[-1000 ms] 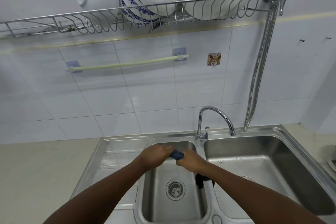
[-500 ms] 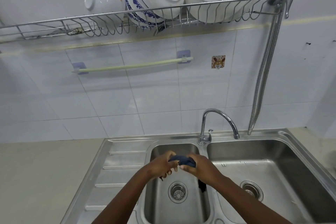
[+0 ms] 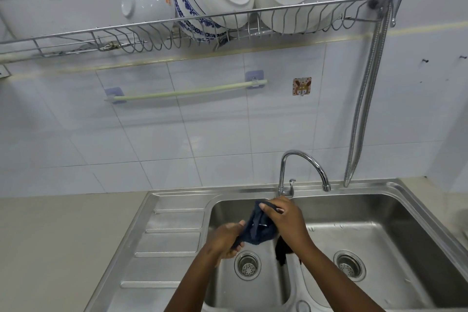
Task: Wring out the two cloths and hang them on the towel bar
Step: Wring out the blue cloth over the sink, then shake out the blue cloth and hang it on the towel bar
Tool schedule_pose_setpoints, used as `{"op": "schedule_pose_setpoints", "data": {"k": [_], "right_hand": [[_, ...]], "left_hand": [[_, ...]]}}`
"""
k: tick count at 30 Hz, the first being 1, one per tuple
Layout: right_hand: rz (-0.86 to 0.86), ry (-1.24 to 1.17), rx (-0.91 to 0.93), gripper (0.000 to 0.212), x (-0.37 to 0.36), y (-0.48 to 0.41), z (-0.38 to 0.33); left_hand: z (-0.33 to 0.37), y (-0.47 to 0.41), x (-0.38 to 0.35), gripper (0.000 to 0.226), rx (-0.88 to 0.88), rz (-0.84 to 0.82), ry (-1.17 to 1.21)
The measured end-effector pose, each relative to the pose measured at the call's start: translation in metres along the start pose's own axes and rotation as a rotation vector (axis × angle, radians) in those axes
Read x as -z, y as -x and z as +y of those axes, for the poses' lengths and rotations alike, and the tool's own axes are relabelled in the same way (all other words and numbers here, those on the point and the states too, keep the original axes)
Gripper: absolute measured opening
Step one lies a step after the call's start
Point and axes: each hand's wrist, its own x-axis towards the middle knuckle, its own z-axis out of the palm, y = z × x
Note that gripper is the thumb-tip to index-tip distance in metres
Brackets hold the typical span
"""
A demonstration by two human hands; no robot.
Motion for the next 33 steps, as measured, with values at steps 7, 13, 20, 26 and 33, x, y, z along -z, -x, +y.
{"op": "schedule_pose_setpoints", "data": {"k": [7,13,20,26,33], "right_hand": [[-0.198,-0.118,-0.018,0.013,0.012,-0.015,-0.028],[-0.291,-0.315,-0.233,0.017,0.030,-0.022,-0.029],[-0.396,-0.040,-0.282,0.050,0.028,-0.015,-0.029],[-0.382,0.218,-0.102,0.023,0.043,-0.024,-0.032],[-0.410,0.505,0.086,0.037,0.076,-0.041,-0.022]], "left_hand": [[0.023,0.009,-0.005,0.029,-0.544,0.042,-0.196],[0.034,0.005,0.007,0.015,-0.592,0.202,-0.180],[0.045,0.012,0.004,0.017,-0.530,0.102,-0.240],[0.057,0.027,0.027,0.020,-0.558,0.068,-0.297],[0.035,0.035,0.059,0.017,-0.276,0.136,-1.008]]}}
